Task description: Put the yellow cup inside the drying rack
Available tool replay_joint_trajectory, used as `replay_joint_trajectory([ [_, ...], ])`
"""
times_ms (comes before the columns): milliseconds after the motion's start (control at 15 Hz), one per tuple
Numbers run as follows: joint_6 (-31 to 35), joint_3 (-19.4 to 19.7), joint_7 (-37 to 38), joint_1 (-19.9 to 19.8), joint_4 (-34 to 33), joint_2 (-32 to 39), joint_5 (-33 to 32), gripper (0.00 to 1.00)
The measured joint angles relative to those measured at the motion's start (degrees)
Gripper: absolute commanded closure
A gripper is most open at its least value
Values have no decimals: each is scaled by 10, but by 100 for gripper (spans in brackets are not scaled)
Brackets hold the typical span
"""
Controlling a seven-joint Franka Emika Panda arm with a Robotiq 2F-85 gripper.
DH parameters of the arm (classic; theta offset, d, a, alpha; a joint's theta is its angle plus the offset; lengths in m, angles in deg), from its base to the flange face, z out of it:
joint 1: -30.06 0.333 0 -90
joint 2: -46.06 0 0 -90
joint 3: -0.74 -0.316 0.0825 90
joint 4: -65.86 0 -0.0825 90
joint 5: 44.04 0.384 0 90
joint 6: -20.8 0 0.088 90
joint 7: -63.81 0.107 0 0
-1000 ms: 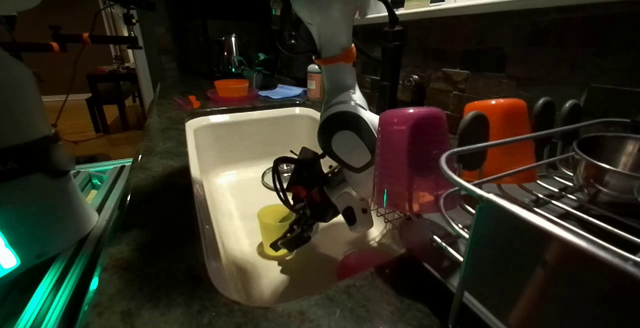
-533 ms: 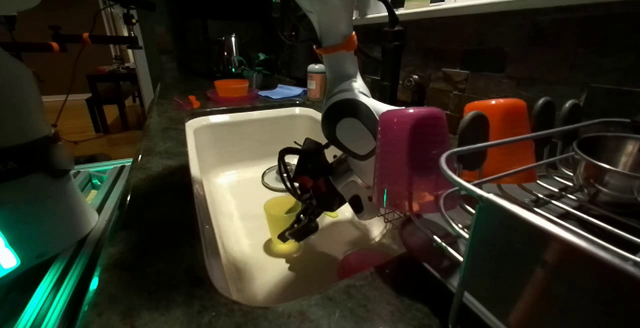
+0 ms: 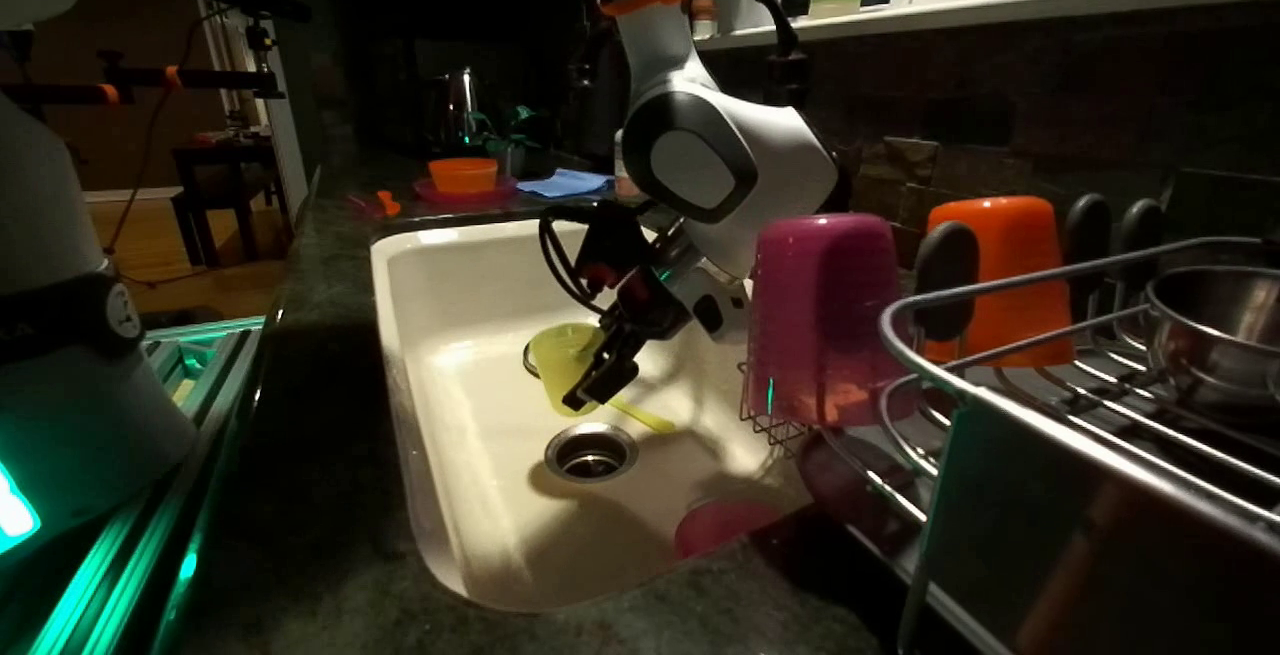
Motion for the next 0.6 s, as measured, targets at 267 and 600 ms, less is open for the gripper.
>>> replay_joint_trajectory([
  [267,55,4,13,30,54,-72,-3,53],
  [600,197,23,64,78,137,-155,-54,53],
])
